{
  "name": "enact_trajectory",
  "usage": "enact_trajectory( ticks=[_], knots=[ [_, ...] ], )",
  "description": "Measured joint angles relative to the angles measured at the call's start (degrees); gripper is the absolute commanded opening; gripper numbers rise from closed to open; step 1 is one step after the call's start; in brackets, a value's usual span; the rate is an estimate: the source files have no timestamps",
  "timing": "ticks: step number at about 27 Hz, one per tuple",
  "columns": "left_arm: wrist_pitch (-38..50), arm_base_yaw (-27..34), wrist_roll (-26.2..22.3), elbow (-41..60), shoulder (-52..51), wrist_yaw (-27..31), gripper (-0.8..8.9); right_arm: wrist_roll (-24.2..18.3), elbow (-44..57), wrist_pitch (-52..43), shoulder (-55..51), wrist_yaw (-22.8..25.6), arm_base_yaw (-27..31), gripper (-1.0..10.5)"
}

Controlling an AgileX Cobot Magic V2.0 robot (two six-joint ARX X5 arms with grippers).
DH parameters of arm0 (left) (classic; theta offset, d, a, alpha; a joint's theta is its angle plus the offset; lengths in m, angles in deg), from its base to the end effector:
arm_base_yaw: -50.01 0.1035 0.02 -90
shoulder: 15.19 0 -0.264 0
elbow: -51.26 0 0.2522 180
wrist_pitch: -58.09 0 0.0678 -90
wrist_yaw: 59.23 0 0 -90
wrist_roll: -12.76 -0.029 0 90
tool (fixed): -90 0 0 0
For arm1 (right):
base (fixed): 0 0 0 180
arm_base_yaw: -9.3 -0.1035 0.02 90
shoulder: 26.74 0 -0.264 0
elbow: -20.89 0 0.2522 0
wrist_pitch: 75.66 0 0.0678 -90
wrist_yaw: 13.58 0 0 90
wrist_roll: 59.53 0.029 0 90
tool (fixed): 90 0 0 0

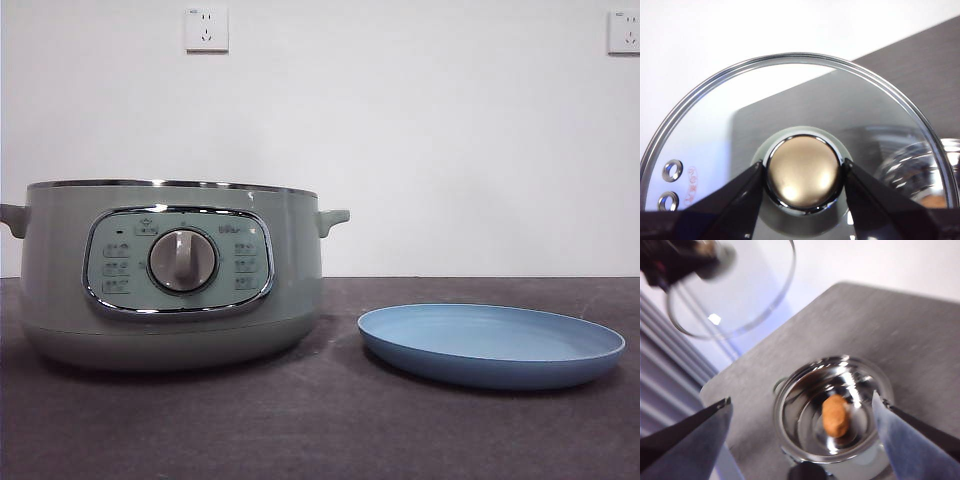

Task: Take the potato out from the steamer,put the potato on the plate,close the lid

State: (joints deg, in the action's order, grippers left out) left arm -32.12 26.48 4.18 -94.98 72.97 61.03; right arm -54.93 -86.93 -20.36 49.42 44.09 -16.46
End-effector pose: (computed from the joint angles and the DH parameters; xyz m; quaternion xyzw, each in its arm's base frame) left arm 0.2107 -0.0758 0.5320 0.1966 0.2503 0.0378 0.9472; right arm 0.2239 0.1253 0.4552 0.0461 0.2234 0.4666 0.8545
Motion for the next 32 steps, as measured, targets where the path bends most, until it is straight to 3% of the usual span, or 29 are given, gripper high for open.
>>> enact_trajectory(
  ticks=[3, 16, 21, 28, 29, 31, 32],
  knots=[
    [-0.22, 0.00, -0.20, -3.43, -0.35, 3.74, -0.08, 0.07, -3.41, 0.46, 5.97, 2.97, -3.80, 4.7],
    [-0.26, -0.02, -0.20, -3.76, -1.64, 3.15, -0.09, -6.67, -39.78, 17.22, 42.58, 22.08, -17.90, 4.8],
    [-0.26, -0.02, -0.20, -3.74, -1.64, 3.17, -0.09, -8.50, -40.28, 19.34, 52.15, 26.53, -20.57, 5.2],
    [-0.26, -0.02, -0.20, -3.74, -1.62, 3.19, -0.09, -9.79, -40.28, 21.20, 60.83, 26.62, -20.87, 4.9],
    [-0.26, -0.02, -0.20, -3.76, -1.62, 3.19, -0.09, -9.84, -40.28, 21.09, 61.02, 27.04, -20.83, 3.9],
    [-0.26, 0.00, -0.20, -3.76, -1.62, 3.19, -0.08, -10.43, -40.30, 20.13, 61.02, 29.11, -21.00, 0.4],
    [-0.26, 0.00, -0.20, -3.74, -1.62, 3.15, -0.08, -11.17, -40.30, 20.63, 61.02, 29.53, -21.05, -0.1]
  ],
)
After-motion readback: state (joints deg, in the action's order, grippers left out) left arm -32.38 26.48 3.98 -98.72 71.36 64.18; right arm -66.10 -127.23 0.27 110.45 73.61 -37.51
